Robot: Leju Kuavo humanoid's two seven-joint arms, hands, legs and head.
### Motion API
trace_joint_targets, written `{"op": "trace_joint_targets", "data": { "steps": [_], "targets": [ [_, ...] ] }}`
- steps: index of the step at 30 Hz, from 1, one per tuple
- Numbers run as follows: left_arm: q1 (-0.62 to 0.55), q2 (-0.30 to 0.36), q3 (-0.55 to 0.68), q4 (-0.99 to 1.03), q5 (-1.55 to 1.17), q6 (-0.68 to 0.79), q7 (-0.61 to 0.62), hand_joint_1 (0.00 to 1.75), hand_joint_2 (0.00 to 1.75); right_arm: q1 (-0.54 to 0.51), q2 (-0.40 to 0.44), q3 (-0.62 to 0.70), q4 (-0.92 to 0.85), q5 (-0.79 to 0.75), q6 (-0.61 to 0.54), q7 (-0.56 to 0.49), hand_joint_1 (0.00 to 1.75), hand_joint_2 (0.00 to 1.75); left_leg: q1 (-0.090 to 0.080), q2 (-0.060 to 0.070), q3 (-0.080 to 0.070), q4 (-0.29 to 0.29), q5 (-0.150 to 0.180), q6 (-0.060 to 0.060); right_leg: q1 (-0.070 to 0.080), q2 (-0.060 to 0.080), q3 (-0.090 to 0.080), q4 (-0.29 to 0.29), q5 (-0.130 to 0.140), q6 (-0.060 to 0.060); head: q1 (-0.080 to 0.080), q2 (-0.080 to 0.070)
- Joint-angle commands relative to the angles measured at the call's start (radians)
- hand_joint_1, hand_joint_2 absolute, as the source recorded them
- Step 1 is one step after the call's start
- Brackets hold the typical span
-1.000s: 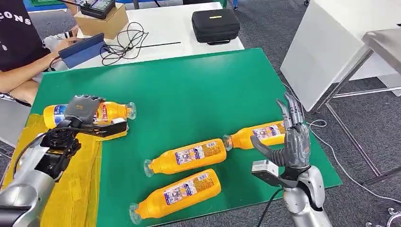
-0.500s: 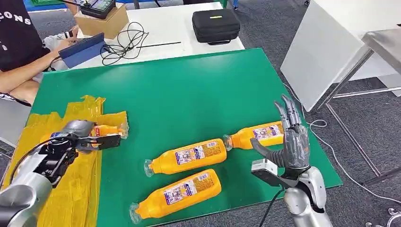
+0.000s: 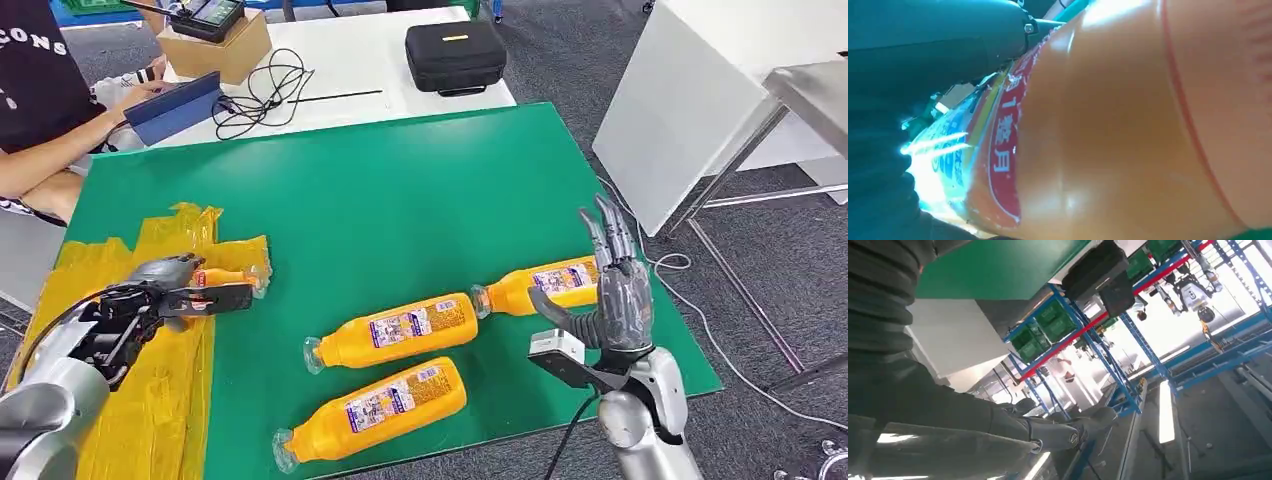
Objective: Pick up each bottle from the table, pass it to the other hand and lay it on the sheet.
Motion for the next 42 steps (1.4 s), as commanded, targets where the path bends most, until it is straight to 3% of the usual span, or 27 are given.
{"op": "trace_joint_targets", "data": {
  "steps": [1,15,16,28,33,42],
  "targets": [
    [0.005,-0.024,0.038,0.083,0.009,-0.006,-0.001,0.00,1.75,-0.035,0.008,0.013,0.079,-0.004,0.006,0.006,0.00,1.75,0.001,0.003,0.005,-0.001,-0.002,-0.002,0.002,0.001,0.005,-0.002,-0.001,-0.002,0.000,0.000],
    [-0.010,-0.048,0.022,0.062,-0.003,0.038,-0.019,0.00,1.75,-0.010,0.015,0.010,0.074,0.002,-0.005,0.011,0.00,1.75,0.001,0.001,0.003,0.000,-0.001,-0.001,0.001,0.000,0.004,-0.001,-0.001,-0.001,0.000,0.000],
    [-0.013,-0.051,0.014,0.058,-0.010,0.042,-0.029,0.00,0.00,-0.005,0.016,0.009,0.075,0.004,-0.006,0.011,0.00,1.75,0.002,0.001,0.005,0.000,-0.002,-0.002,0.002,-0.001,0.006,-0.002,-0.001,-0.002,0.000,0.000],
    [0.006,-0.140,-0.123,-0.091,-0.105,0.125,-0.004,0.00,0.00,0.067,0.080,-0.020,0.028,0.089,-0.032,0.038,0.00,1.75,0.001,-0.005,0.002,0.001,-0.001,-0.002,0.002,-0.006,0.004,-0.001,-0.002,-0.001,0.000,0.000],
    [0.101,-0.141,-0.180,-0.252,-0.127,0.119,0.081,0.00,0.00,0.055,0.118,-0.040,0.035,0.160,-0.027,0.055,0.00,1.75,0.001,-0.002,0.003,0.001,-0.003,-0.003,0.002,-0.004,0.005,-0.001,-0.003,-0.002,0.000,0.000],
    [0.142,-0.123,-0.203,-0.345,-0.127,0.127,0.150,0.00,0.00,0.043,0.115,-0.047,0.041,0.166,-0.017,0.059,0.00,1.75,0.001,0.000,0.001,0.001,-0.002,-0.002,0.001,-0.001,0.001,0.000,-0.001,-0.001,0.000,0.000]
  ]
}}
